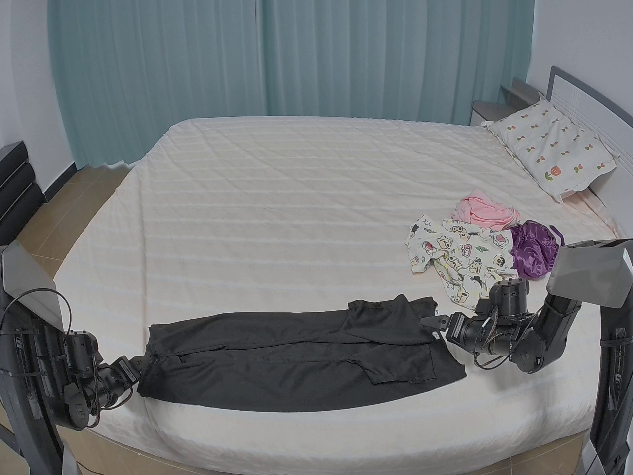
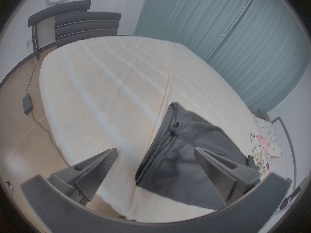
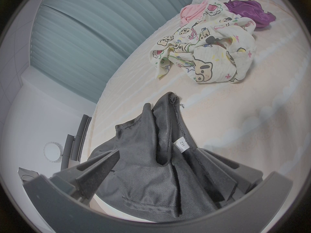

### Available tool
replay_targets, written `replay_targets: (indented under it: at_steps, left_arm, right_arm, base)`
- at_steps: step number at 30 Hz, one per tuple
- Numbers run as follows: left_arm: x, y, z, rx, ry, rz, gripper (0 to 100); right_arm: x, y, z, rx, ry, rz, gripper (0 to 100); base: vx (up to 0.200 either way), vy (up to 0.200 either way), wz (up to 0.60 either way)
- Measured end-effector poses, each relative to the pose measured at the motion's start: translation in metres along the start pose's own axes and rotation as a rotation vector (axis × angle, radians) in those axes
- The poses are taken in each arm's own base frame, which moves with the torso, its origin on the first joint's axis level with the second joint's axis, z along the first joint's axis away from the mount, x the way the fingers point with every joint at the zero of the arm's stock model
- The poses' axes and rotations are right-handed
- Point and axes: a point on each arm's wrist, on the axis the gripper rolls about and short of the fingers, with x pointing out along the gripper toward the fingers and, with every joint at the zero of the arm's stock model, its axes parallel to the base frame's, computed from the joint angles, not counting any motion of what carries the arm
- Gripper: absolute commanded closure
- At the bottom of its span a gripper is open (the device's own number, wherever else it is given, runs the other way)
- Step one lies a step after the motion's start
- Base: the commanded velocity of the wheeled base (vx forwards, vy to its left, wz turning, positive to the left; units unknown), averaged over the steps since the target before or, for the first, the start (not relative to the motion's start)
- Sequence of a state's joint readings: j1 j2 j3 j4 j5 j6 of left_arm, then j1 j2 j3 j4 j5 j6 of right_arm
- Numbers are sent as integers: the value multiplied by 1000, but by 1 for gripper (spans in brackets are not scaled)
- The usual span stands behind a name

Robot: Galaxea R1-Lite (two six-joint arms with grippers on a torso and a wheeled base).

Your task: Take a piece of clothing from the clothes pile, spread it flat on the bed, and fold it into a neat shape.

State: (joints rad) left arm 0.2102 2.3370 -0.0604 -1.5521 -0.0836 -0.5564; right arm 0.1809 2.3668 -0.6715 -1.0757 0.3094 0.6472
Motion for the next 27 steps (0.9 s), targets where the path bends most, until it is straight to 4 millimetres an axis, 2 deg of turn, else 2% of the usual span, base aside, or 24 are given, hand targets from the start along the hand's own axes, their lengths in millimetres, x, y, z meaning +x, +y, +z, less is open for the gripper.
replay_targets:
  at_steps: [10, 18, 23, 27]
  left_arm:
    - [8, -26, 30, -44, -117, -104, 0]
    - [10, -53, 34, -239, 7, -43, 0]
    - [15, -72, 34, -293, -16, -13, 0]
    - [26, -81, 28, -294, -58, -10, 0]
  right_arm:
    - [0, 0, 0, 0, 0, 0, 0]
    - [0, 0, 0, -1, -1, 1, 0]
    - [0, 0, 0, -1, -1, 1, 0]
    - [0, 0, 0, -1, 0, 2, 0]
  base:
    - [0, 0, 0]
    - [0, 0, 0]
    - [0, 0, 0]
    - [0, 0, 0]
